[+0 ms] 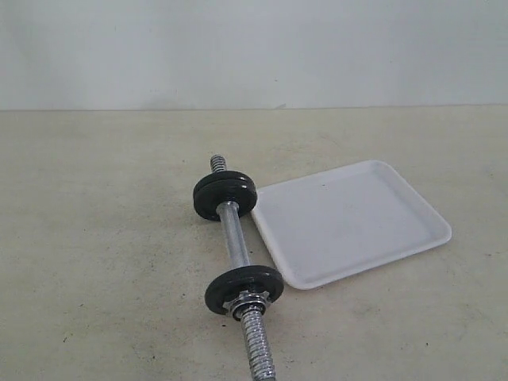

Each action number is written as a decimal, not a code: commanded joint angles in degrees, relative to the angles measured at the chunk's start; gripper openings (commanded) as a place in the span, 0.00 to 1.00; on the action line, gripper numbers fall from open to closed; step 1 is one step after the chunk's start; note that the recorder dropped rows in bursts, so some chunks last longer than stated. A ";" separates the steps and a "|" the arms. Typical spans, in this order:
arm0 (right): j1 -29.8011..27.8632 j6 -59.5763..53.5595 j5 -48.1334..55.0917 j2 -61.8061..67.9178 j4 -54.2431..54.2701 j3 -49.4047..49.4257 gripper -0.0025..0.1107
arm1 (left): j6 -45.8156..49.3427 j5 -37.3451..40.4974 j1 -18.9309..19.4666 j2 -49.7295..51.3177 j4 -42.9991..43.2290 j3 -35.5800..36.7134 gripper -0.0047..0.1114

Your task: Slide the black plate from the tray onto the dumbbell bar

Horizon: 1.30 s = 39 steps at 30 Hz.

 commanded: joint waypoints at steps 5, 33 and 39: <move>-1.17 3.37 -0.21 -0.19 7.91 5.84 0.02 | 25.41 -8.03 -0.55 -0.24 -27.55 9.31 0.08; -2.78 -16.90 -43.59 -0.19 14.87 71.83 0.02 | 32.96 -15.89 -0.55 -0.24 -32.50 24.54 0.08; -2.78 -16.90 -43.46 -0.19 14.87 74.61 0.02 | 32.74 -12.79 -0.55 -0.24 -32.50 24.54 0.08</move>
